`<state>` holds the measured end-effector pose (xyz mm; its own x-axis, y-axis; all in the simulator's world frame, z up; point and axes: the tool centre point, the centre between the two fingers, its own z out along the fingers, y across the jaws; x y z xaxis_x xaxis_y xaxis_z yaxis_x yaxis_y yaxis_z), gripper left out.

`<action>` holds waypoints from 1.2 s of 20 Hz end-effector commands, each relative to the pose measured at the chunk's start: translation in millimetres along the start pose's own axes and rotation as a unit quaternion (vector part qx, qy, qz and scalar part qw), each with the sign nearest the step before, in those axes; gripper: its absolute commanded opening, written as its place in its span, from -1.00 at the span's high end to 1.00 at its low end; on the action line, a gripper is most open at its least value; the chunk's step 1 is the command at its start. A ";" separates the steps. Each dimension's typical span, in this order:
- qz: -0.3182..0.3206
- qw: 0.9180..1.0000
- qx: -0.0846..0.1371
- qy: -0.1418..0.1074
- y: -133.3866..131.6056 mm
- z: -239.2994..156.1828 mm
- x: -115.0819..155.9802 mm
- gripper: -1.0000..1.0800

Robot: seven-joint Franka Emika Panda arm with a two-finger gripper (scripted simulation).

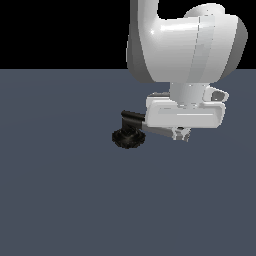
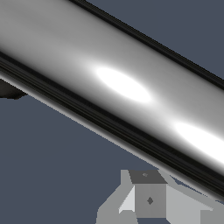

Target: Turn on the faucet by rotating a designated handle.

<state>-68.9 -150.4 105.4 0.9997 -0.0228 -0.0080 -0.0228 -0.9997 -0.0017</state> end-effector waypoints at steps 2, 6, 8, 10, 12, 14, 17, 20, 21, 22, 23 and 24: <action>-0.006 1.000 0.000 0.004 3.8 -0.2 15.4 1.00; -0.005 1.000 -0.001 0.004 14.2 -0.3 25.9 1.00; -0.005 1.000 -0.001 0.004 19.4 -0.3 31.1 1.00; -0.004 1.000 -0.001 0.004 24.4 -0.3 36.2 1.00; -0.004 1.000 -0.001 0.004 29.4 -0.4 41.3 1.00; -0.003 1.000 -0.001 0.004 34.6 -0.4 46.3 1.00; -0.003 1.000 -0.001 0.004 42.0 -0.5 53.7 1.00; -0.002 1.000 -0.001 0.004 49.4 -0.5 60.9 1.00; -0.002 1.000 -0.001 0.004 51.5 -0.5 63.4 1.00; -0.002 1.000 -0.001 0.004 54.0 -0.6 65.8 1.00; -0.001 1.000 -0.001 0.004 56.5 -0.6 68.1 1.00; -0.001 1.000 -0.001 0.004 58.7 -0.6 70.5 1.00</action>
<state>-3.4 -198.8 105.3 1.0000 -0.0087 -0.0045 -0.0087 -0.9999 -0.0056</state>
